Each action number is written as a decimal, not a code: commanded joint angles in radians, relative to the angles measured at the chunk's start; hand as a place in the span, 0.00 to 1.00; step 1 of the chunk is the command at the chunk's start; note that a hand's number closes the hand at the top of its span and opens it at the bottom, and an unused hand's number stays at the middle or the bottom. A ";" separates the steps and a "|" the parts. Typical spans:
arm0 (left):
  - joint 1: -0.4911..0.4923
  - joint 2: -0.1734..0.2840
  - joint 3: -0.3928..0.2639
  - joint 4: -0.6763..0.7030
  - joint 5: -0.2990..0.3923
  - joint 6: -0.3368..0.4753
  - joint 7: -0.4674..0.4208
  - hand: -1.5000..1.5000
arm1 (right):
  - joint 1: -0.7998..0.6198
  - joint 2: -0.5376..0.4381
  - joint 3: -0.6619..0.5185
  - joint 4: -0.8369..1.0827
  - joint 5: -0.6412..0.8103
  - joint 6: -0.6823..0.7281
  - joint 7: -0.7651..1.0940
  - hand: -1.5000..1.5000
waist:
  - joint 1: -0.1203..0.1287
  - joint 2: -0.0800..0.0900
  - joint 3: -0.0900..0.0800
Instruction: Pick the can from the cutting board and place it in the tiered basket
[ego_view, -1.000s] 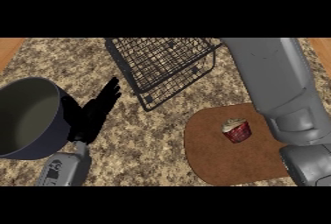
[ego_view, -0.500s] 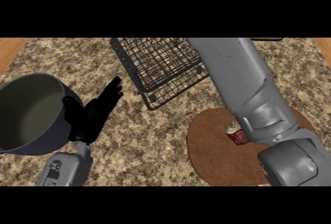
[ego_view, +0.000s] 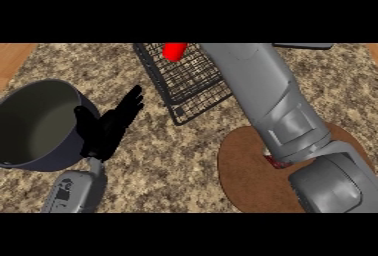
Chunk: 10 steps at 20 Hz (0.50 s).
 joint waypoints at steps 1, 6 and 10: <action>-0.004 0.003 -0.008 -0.005 -0.004 -0.009 0.007 0.50 | -0.017 0.002 0.006 0.040 -0.067 -0.112 -0.107 0.00 | 0.012 0.001 0.000; 0.016 -0.001 0.011 -0.002 -0.017 0.024 -0.002 0.50 | -0.049 0.002 -0.054 0.038 -0.102 -0.252 -0.059 0.00 | -0.039 -0.009 0.001; 0.026 -0.018 0.008 -0.027 -0.011 0.038 0.010 0.50 | -0.037 -0.076 -0.117 0.065 -0.123 -0.266 0.016 0.00 | -0.058 -0.011 0.002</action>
